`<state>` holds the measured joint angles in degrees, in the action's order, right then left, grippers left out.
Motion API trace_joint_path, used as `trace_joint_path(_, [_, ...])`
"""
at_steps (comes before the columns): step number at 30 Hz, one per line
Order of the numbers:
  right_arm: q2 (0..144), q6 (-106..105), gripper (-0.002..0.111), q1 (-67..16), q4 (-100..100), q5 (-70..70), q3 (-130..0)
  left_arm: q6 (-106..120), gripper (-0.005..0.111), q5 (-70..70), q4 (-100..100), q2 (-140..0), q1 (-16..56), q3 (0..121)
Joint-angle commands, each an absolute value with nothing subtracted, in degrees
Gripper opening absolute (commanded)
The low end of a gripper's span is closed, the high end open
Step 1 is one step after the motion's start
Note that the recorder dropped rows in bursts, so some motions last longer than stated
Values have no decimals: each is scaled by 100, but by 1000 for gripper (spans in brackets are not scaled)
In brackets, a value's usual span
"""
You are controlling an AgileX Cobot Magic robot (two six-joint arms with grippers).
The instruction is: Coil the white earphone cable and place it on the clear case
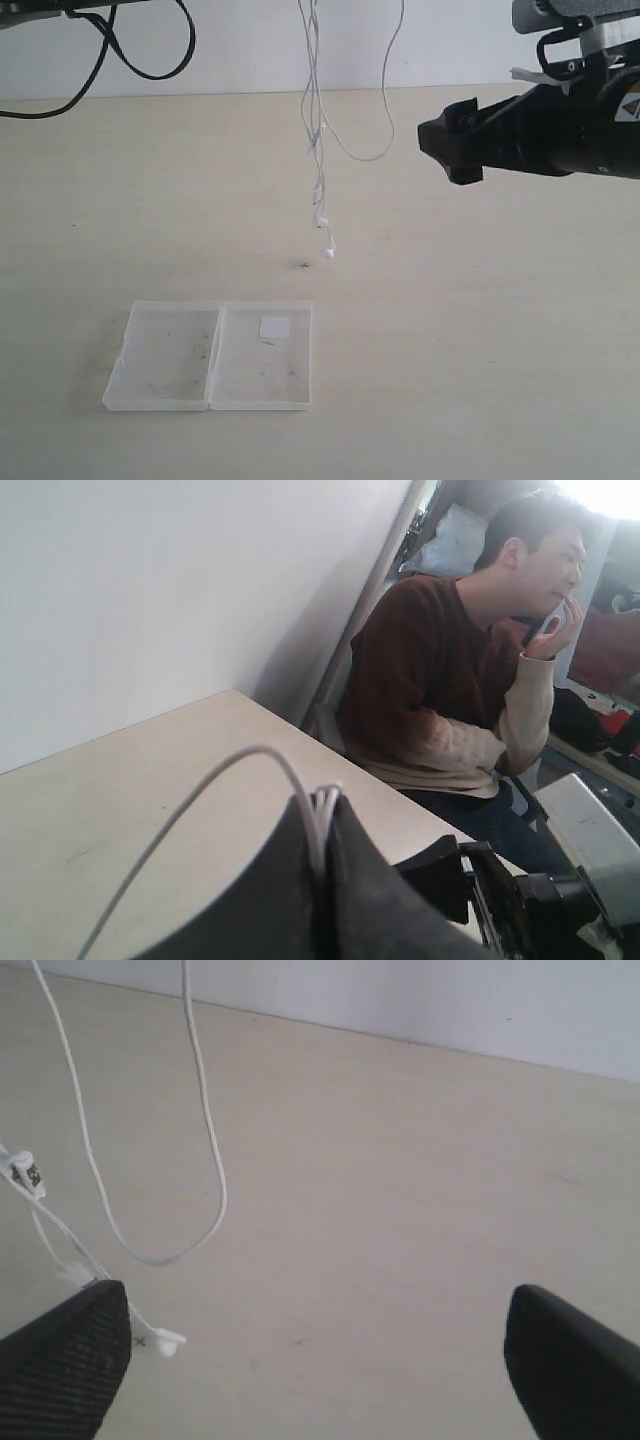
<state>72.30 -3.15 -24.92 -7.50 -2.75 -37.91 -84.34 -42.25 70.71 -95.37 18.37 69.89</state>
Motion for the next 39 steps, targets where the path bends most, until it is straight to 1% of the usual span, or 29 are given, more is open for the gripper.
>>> trace_joint_path(1, [7435, -948, 96, -2463, -697, -335, -4185, -8445, 0, -4244, 7007, -9537, 1822, 7015])
trace_joint_path(8, [8045, -982, 96, -2463, -708, -459, -4834, -8445, 0, -4259, 7007, -9537, 1822, 7015])
trace_joint_path(14, [8192, -1400, 96, -2463, -708, -459, -5040, -8445, 0, -4220, 7007, -9537, 1822, 7015])
trace_joint_path(25, [8479, -1707, 96, -3242, -698, -54, -5126, -8445, 0, -4179, 7007, -9537, 1822, 7015])
trace_joint_path(32, [8665, -1621, 96, -3336, -719, 756, -5126, -8445, 0, -4179, 6987, -9537, 1822, 7015])
trace_joint_path(36, [8760, -1621, 96, -3586, -719, 841, -5126, -8445, 0, -4179, 6967, -9537, 1822, 7015])
trace_joint_path(39, [8760, -1621, 96, -3601, -719, 869, -5126, -8445, 0, -4179, 6967, -9537, 1822, 7015])
